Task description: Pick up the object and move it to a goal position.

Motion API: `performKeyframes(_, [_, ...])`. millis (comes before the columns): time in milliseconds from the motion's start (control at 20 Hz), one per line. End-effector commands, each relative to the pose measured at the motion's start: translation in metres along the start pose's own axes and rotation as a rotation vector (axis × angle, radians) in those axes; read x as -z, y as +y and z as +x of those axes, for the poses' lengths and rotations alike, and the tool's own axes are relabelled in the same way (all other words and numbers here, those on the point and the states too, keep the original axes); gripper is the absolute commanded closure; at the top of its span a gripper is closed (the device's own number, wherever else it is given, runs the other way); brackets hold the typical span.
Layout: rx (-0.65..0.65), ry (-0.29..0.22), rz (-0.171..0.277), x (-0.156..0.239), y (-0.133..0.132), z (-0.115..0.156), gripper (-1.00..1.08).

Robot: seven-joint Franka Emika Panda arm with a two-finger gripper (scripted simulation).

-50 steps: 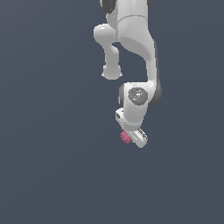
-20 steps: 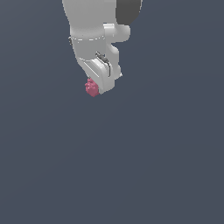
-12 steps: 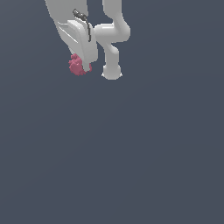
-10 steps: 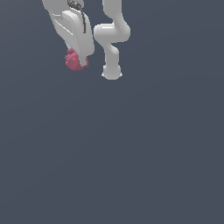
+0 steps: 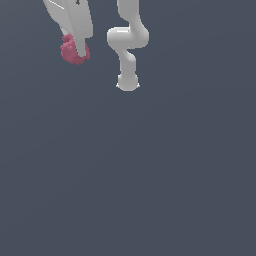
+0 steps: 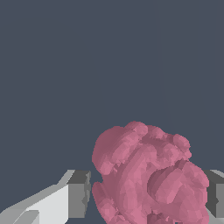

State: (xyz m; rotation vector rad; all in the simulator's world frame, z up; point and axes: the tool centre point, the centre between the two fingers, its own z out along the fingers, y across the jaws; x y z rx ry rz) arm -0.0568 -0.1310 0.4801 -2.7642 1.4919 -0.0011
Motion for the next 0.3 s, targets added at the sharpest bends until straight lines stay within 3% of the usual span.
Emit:
performKeyframes(0, [0.001, -0.001, -0.001, 0.0041, 0.0013, 0.0017, 1.08])
performKeyframes(250, [0.001, -0.001, -0.001, 0.0038, 0.0006, 0.002, 1.08])
